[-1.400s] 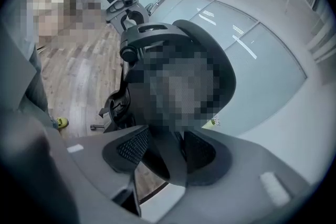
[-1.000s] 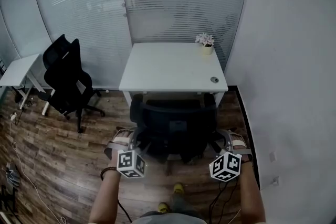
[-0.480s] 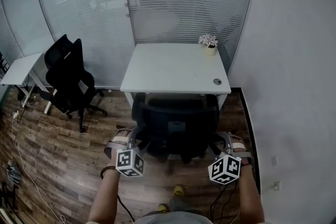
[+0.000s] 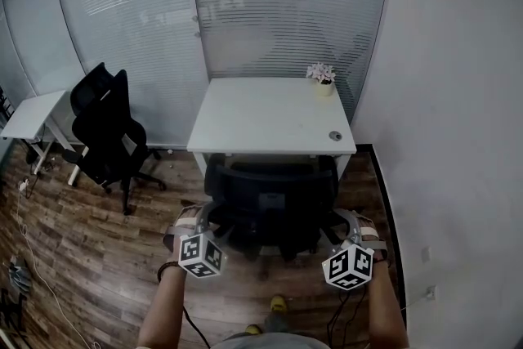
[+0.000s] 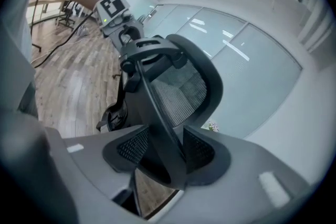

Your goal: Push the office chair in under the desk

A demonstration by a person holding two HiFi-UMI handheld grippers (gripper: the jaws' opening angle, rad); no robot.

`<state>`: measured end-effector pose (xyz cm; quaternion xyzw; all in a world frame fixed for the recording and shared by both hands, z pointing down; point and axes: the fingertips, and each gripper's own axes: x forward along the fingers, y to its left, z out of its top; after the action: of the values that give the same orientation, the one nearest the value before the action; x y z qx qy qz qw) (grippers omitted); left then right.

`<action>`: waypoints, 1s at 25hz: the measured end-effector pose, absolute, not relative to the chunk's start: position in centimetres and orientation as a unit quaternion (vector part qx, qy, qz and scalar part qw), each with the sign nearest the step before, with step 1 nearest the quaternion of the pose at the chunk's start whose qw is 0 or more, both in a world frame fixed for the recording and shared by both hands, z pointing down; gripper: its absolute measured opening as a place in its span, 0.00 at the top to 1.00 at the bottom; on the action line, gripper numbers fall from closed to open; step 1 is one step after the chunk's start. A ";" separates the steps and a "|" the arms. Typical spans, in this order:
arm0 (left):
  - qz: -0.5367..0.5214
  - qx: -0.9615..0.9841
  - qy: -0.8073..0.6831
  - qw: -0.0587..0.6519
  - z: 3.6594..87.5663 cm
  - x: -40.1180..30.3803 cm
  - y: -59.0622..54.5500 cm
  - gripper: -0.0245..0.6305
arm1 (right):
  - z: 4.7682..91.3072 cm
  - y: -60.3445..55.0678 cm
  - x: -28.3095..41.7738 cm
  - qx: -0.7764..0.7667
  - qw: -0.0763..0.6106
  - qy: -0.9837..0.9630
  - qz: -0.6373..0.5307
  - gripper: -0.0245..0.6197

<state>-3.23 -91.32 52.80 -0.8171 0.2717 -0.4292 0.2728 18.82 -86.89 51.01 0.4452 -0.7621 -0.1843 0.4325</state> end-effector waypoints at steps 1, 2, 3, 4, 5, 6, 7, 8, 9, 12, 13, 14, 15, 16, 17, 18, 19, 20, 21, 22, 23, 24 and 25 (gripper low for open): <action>-0.424 -0.821 0.276 0.266 52.6 -3.3 -91.2 0.59 | 50.3 -86.7 18.8 0.457 0.415 -0.767 -0.178 0.65; -0.417 -0.824 0.280 0.260 52.4 -3.4 -91.0 0.58 | 49.6 -86.6 18.9 0.468 0.398 -0.769 -0.173 0.65; -0.409 -0.828 0.287 0.254 52.1 -3.5 -90.9 0.58 | 49.0 -86.4 18.9 0.479 0.385 -0.771 -0.168 0.65; -0.397 -0.833 0.296 0.246 51.7 -3.6 -90.8 0.58 | 48.5 -86.1 19.0 0.490 0.372 -0.771 -0.163 0.65; -0.382 -0.840 0.306 0.236 51.3 -3.7 -90.6 0.58 | 48.1 -85.9 19.0 0.502 0.358 -0.771 -0.156 0.65; -0.366 -0.846 0.316 0.223 50.9 -3.9 -90.4 0.60 | 47.8 -85.6 19.0 0.514 0.343 -0.772 -0.147 0.65; -0.350 -0.852 0.326 0.210 50.6 -4.0 -90.1 0.62 | 47.5 -85.3 19.0 0.526 0.326 -0.774 -0.135 0.65; -0.335 -0.858 0.336 0.198 50.3 -4.2 -89.8 0.65 | 47.3 -85.0 19.1 0.538 0.309 -0.775 -0.122 0.65; -0.321 -0.862 0.344 0.187 49.9 -4.3 -89.5 0.67 | 47.1 -84.7 19.2 0.550 0.292 -0.775 -0.110 0.66; -0.290 -0.869 0.365 0.164 49.1 -4.7 -88.4 0.70 | 46.3 -83.7 19.4 0.582 0.252 -0.769 -0.084 0.70; -0.278 -0.871 0.374 0.157 48.8 -4.9 -88.0 0.71 | 46.0 -83.3 19.4 0.589 0.242 -0.767 -0.077 0.71; -0.263 -0.873 0.384 0.148 48.4 -5.0 -87.6 0.73 | 45.8 -82.9 19.4 0.596 0.232 -0.766 -0.070 0.73; -0.247 -0.874 0.396 0.138 47.9 -5.3 -87.3 0.76 | 45.6 -82.5 19.4 0.601 0.224 -0.765 -0.062 0.73; -0.231 -0.874 0.408 0.129 47.5 -5.6 -87.0 0.78 | 45.4 -82.2 19.3 0.607 0.215 -0.763 -0.054 0.74; -0.217 -0.873 0.419 0.121 47.0 -5.9 -86.7 0.79 | 45.2 -81.9 19.3 0.613 0.205 -0.761 -0.046 0.75; -0.205 -0.872 0.428 0.115 46.6 -6.2 -86.5 0.80 | 45.0 -81.6 19.3 0.620 0.194 -0.759 -0.039 0.76; -0.195 -0.872 0.436 0.111 46.1 -6.4 -86.2 0.82 | 44.7 -81.3 19.4 0.626 0.182 -0.757 -0.032 0.78; -0.187 -0.871 0.442 0.109 45.7 -6.6 -86.0 0.84 | 44.5 -81.1 19.4 0.631 0.170 -0.756 -0.027 0.80; -0.180 -0.869 0.448 0.107 45.3 -6.8 -85.8 0.86 | 44.2 -80.8 19.4 0.636 0.160 -0.755 -0.023 0.80; -0.175 -0.866 0.456 0.105 45.0 -7.0 -85.5 0.87 | 44.1 -80.5 19.4 0.640 0.153 -0.753 -0.020 0.82; -0.170 -0.864 0.464 0.103 44.8 -7.3 -85.2 0.88 | 44.0 -80.1 19.3 0.644 0.150 -0.750 -0.016 0.84; -0.164 -0.861 0.471 0.101 44.6 -7.6 -84.9 0.92 | 44.0 -79.7 19.3 0.648 0.148 -0.747 -0.014 0.85; -0.160 -0.858 0.478 0.097 44.4 -7.9 -84.6 0.96 | 44.0 -79.4 19.3 0.652 0.148 -0.743 -0.012 0.87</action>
<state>-7.89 -84.55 44.44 -0.8583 0.4780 -0.1597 0.0971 19.30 -79.38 43.96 0.6522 -0.7434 -0.0116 0.1479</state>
